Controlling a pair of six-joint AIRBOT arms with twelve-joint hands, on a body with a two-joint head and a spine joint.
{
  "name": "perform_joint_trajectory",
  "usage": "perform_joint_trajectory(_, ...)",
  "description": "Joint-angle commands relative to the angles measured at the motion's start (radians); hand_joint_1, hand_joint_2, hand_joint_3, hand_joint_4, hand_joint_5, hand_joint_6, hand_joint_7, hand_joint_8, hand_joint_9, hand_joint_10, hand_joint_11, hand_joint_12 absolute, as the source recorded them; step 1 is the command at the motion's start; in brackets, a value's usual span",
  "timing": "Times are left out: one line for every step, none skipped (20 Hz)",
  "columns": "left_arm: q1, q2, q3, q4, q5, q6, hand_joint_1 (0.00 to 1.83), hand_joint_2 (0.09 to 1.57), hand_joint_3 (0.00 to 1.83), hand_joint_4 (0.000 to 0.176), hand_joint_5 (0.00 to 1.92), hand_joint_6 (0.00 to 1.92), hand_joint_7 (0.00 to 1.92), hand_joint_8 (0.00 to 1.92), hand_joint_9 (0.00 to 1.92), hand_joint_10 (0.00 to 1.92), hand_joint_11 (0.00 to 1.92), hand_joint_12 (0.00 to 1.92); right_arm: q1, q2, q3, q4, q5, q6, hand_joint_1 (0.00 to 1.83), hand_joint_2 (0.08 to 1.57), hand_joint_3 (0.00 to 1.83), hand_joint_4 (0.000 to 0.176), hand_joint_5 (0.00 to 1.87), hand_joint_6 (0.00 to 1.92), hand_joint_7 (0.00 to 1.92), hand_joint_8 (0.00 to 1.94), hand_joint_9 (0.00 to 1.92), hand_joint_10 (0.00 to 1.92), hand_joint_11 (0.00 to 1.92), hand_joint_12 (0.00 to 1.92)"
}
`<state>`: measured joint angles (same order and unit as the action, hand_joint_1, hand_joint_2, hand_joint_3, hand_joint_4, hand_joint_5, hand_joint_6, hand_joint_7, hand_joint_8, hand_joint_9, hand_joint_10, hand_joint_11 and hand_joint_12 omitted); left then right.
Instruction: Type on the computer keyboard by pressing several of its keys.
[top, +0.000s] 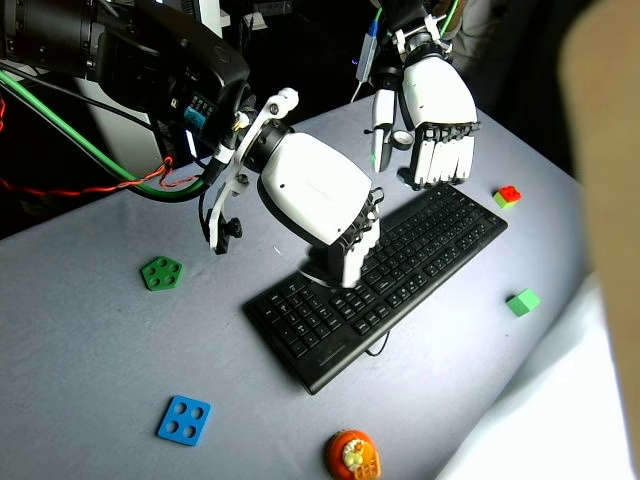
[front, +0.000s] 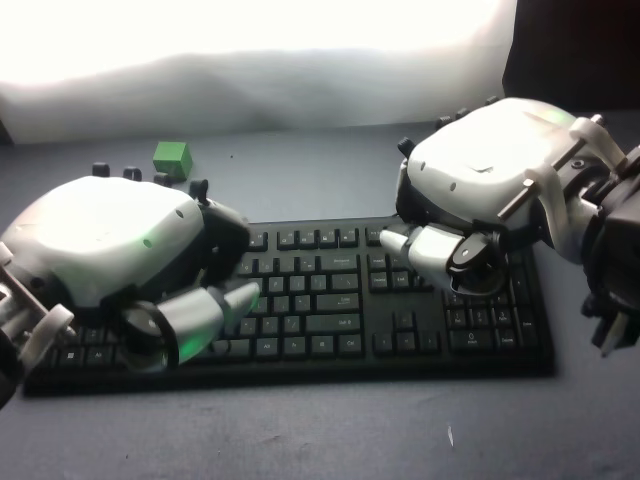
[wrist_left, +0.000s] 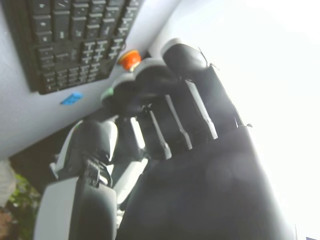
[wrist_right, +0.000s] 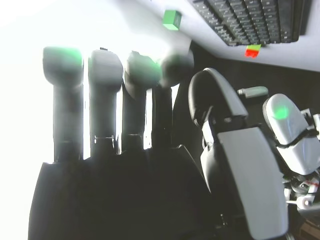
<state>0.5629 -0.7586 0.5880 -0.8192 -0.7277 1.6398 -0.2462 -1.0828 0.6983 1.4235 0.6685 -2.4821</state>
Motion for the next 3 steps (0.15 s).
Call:
perform_joint_trajectory(-0.017, 0.002, 0.004, 0.047, -0.086, -0.004, 0.36, 1.46, 0.04, 0.000, 0.83, 1.69, 0.98, 1.73, 0.94, 1.92, 0.82, 1.92, 0.014, 0.004, 0.001, -0.080, 0.021, 0.000, 0.30, 1.49, 0.02, 0.000, 0.95, 1.81, 1.12, 1.90, 1.15, 1.92, 1.16, 1.92)
perform_joint_trajectory(-0.017, 0.002, 0.007, 0.047, -0.086, -0.005, 0.37, 1.47, 0.03, 0.000, 0.82, 1.71, 0.98, 1.73, 0.94, 1.92, 0.81, 1.92, 0.014, 0.004, 0.002, -0.082, 0.021, 0.000, 0.31, 1.50, 0.02, 0.000, 0.95, 1.88, 1.12, 1.92, 1.15, 1.92, 1.16, 1.92)
perform_joint_trajectory(-0.017, 0.002, 0.011, 0.047, -0.083, -0.005, 0.38, 1.47, 0.03, 0.000, 0.82, 1.72, 0.98, 1.73, 0.93, 1.92, 0.81, 1.92, 0.015, 0.004, 0.003, -0.082, 0.019, 0.001, 0.32, 1.50, 0.02, 0.000, 0.95, 1.90, 1.11, 1.92, 1.15, 1.92, 1.16, 1.92)
